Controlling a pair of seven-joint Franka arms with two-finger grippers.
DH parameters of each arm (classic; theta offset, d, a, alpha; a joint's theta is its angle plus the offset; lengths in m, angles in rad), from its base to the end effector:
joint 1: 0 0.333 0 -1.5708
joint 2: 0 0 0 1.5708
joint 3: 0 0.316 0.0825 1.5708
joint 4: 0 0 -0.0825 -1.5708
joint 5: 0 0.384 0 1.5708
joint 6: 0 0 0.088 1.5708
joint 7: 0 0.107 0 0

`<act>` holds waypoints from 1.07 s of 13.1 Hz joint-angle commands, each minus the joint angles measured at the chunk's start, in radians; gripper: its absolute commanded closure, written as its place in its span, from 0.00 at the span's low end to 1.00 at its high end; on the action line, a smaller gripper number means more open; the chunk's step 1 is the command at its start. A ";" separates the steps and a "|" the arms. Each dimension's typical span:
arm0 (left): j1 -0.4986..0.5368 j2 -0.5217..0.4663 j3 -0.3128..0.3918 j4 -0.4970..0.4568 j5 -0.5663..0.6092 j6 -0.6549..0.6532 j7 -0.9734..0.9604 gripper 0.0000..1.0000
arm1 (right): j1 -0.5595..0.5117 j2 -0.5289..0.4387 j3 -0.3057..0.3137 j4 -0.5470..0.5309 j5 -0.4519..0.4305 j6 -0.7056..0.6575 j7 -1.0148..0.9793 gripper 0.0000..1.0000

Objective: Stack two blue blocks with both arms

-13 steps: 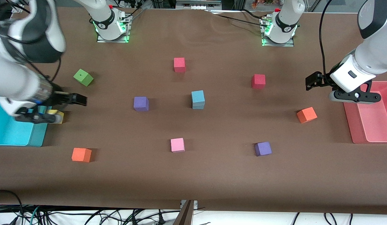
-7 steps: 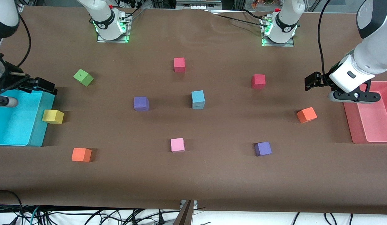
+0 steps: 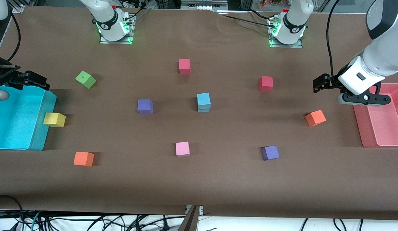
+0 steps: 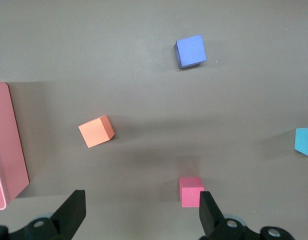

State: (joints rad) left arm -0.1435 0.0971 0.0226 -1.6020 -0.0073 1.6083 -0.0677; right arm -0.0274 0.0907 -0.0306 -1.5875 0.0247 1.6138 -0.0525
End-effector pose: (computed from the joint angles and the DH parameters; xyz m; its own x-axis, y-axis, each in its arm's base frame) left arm 0.5777 -0.0715 0.5577 0.9945 -0.0523 -0.0908 -0.0526 -0.9986 -0.0011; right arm 0.5815 -0.0305 0.5687 0.9980 -0.0065 -0.0631 -0.0081 -0.9997 -0.0251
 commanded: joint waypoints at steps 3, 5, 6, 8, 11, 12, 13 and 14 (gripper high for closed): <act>-0.005 -0.007 0.000 0.002 -0.007 -0.004 -0.011 0.00 | -0.020 -0.019 0.020 -0.040 -0.015 0.054 -0.012 0.00; -0.004 -0.008 -0.001 0.002 -0.008 -0.005 -0.011 0.00 | -0.020 -0.006 0.017 -0.042 -0.015 0.055 -0.020 0.00; -0.005 -0.008 -0.001 0.002 -0.008 -0.005 -0.009 0.00 | -0.020 -0.003 0.017 -0.036 -0.014 0.063 -0.020 0.00; -0.004 -0.007 0.000 0.002 -0.008 -0.005 -0.009 0.00 | -0.020 -0.002 0.017 -0.035 -0.014 0.095 -0.020 0.00; -0.004 -0.008 0.000 0.000 -0.008 -0.007 -0.011 0.00 | -0.020 0.000 0.015 -0.035 -0.014 0.107 -0.020 0.00; -0.004 -0.007 0.000 0.000 -0.008 -0.007 -0.011 0.00 | -0.020 -0.002 0.017 -0.034 -0.015 0.106 -0.021 0.00; -0.004 -0.007 0.000 0.000 -0.008 -0.007 -0.011 0.00 | -0.017 -0.002 0.017 -0.032 -0.014 0.103 -0.020 0.00; -0.004 -0.008 0.000 0.000 -0.007 -0.007 -0.011 0.00 | -0.019 0.000 0.017 -0.032 -0.012 0.106 -0.021 0.00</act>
State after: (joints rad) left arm -0.1441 0.0971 0.0221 -1.6019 -0.0074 1.6083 -0.0699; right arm -0.0293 0.0992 -0.0302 -1.6118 0.0226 1.7094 -0.0565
